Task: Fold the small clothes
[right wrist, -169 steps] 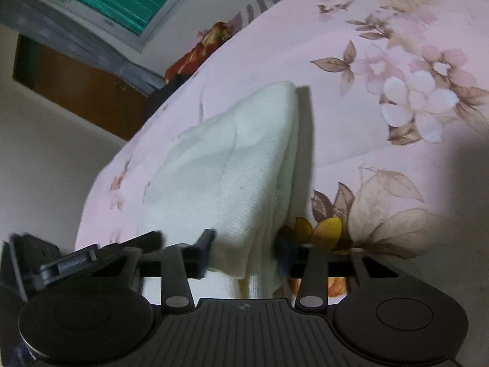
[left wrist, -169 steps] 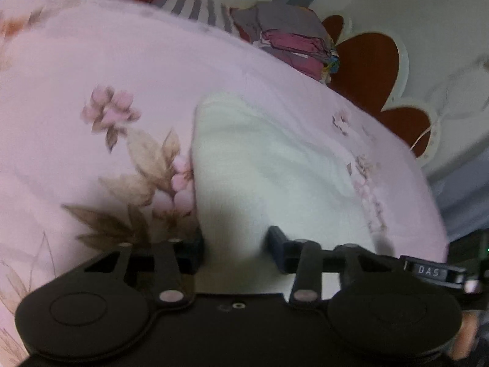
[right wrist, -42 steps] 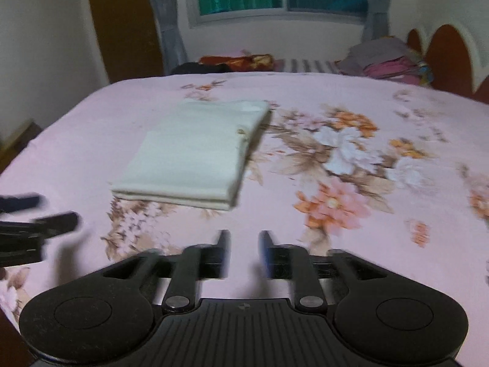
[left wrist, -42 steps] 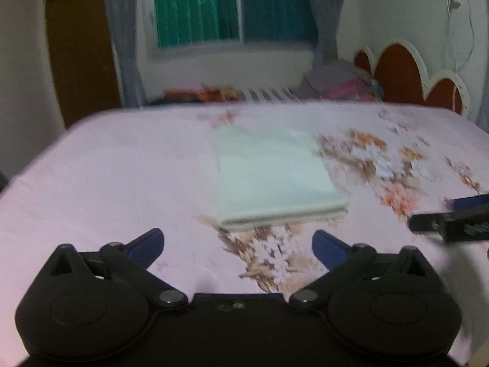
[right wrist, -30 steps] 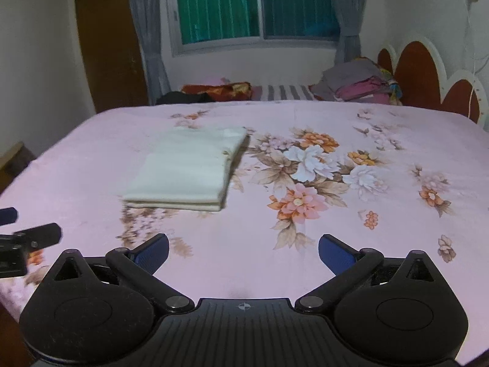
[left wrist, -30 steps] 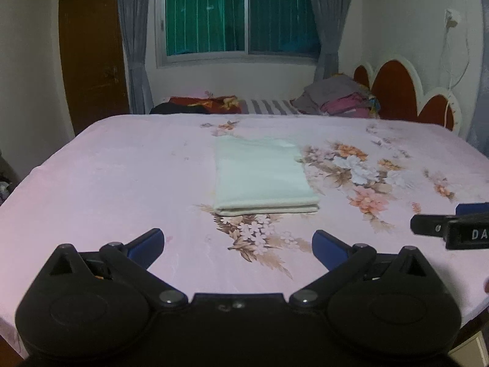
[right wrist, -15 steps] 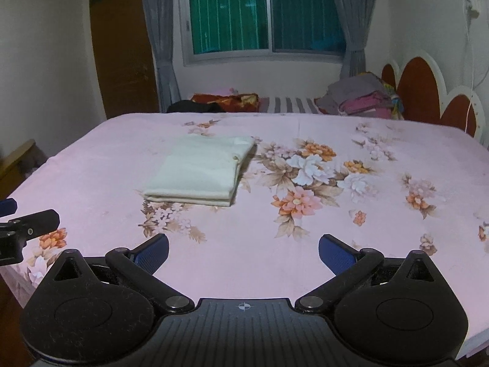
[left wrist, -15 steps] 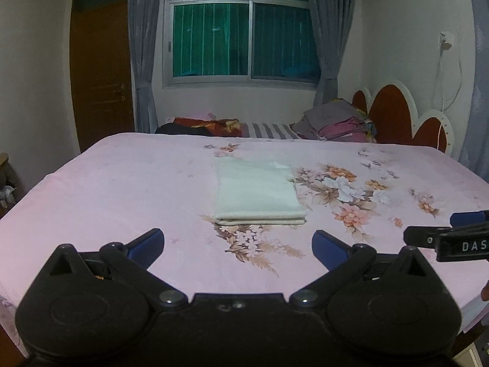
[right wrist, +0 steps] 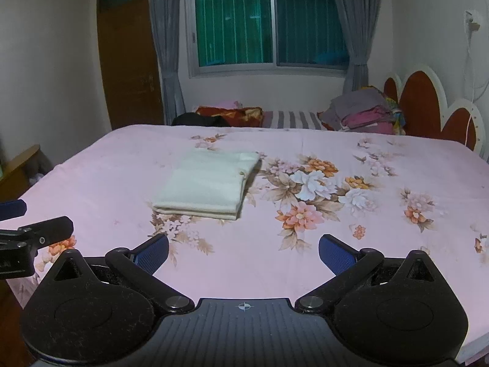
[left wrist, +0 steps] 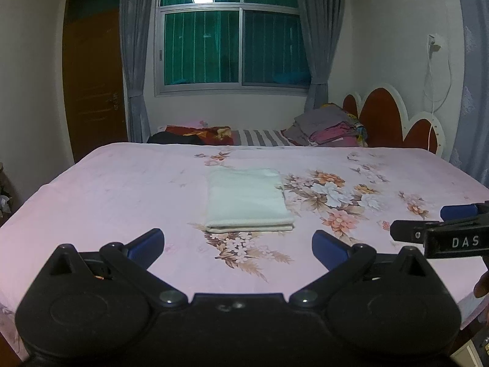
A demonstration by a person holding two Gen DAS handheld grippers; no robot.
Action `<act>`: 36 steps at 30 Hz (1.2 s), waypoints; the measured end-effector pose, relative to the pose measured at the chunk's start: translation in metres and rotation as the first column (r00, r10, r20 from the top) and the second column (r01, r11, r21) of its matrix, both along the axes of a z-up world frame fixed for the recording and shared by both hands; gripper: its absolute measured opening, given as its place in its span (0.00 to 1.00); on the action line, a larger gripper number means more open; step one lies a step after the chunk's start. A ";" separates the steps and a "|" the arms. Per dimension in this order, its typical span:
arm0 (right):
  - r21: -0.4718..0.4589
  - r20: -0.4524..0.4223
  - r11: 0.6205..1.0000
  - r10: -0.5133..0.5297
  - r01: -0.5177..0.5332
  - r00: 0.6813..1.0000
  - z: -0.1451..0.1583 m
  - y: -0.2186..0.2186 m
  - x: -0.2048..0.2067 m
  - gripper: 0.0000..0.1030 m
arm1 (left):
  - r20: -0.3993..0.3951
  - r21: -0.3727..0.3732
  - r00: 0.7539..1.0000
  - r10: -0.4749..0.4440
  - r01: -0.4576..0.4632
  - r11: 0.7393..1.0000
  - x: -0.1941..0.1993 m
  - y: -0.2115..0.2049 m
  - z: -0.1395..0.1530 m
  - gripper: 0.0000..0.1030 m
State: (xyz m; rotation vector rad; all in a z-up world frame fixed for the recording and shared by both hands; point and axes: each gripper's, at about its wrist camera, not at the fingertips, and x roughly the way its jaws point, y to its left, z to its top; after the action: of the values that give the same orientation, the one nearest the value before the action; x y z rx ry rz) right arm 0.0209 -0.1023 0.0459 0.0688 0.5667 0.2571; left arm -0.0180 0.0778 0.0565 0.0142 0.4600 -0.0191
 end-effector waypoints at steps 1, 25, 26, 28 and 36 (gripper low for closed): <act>0.001 0.000 1.000 -0.003 0.003 1.000 0.000 -0.001 0.000 1.00 | 0.000 0.000 1.000 -0.002 0.002 1.000 0.000 0.000 0.000 1.00; 0.020 -0.005 1.000 0.001 -0.001 1.000 0.002 -0.004 0.001 1.00 | -0.017 0.010 1.000 0.006 -0.006 1.000 0.002 0.004 -0.001 1.00; 0.019 -0.006 1.000 0.000 0.000 1.000 0.001 -0.004 0.001 1.00 | -0.016 0.011 1.000 0.006 -0.006 1.000 0.003 0.004 -0.001 1.00; 0.020 -0.005 1.000 0.000 0.000 1.000 0.001 -0.004 0.001 1.00 | -0.013 0.015 1.000 0.007 -0.007 1.000 0.004 0.005 -0.001 1.00; 0.025 0.001 1.000 -0.004 0.004 1.000 0.002 -0.005 0.002 1.00 | -0.011 0.016 1.000 0.011 -0.011 1.000 0.007 0.007 -0.001 1.00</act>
State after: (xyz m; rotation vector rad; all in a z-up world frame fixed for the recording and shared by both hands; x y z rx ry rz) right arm 0.0229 -0.1074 0.0483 0.0942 0.5619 0.2601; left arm -0.0106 0.0844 0.0555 0.0267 0.4717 -0.0045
